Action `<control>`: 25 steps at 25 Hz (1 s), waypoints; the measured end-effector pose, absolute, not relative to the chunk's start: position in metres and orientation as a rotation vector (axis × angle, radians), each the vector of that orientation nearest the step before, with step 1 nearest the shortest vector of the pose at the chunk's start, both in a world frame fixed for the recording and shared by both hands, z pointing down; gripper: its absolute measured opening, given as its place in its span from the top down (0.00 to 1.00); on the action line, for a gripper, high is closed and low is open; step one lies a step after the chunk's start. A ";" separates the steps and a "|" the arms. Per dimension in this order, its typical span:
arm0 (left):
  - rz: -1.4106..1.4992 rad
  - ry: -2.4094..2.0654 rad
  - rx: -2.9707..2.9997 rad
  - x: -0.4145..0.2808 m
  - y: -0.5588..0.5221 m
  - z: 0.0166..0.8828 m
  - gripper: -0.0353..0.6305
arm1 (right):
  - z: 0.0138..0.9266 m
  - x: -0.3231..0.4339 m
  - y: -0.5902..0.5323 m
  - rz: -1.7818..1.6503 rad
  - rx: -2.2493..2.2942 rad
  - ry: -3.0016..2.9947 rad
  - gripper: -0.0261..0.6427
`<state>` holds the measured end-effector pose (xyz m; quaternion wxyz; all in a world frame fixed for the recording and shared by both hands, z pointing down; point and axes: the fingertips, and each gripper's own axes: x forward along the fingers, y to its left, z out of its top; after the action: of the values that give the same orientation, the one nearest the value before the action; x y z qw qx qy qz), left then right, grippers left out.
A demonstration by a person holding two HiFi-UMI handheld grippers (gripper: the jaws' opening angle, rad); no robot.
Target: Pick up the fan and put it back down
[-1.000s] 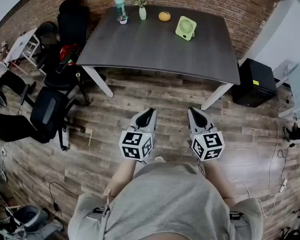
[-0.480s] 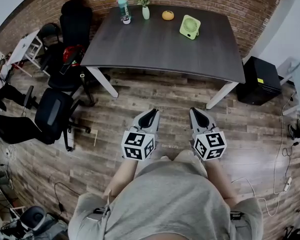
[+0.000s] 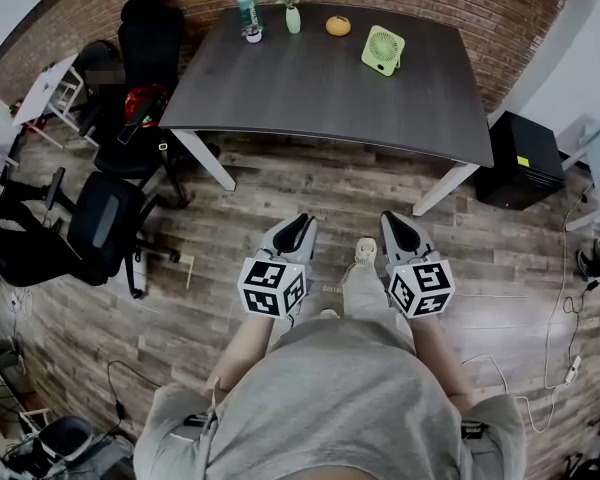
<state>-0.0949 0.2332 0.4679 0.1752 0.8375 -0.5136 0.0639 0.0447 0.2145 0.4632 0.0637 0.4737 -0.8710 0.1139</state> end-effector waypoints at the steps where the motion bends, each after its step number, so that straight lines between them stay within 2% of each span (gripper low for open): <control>1: 0.179 -1.458 2.370 -0.095 0.230 0.468 0.88 | 0.463 0.045 0.211 0.343 1.427 -2.635 0.95; 14: 0.175 -1.465 2.367 -0.081 0.149 0.474 0.80 | 0.467 0.055 0.122 0.355 1.402 -2.674 0.80; 25: 0.174 -1.480 2.353 -0.065 0.053 0.462 0.79 | 0.458 0.072 0.018 0.366 1.386 -2.670 0.70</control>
<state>-0.0649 0.0531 0.4624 0.1775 0.8314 -0.5229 0.0616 0.0715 0.0181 0.4584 0.0555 0.4565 -0.8798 0.1206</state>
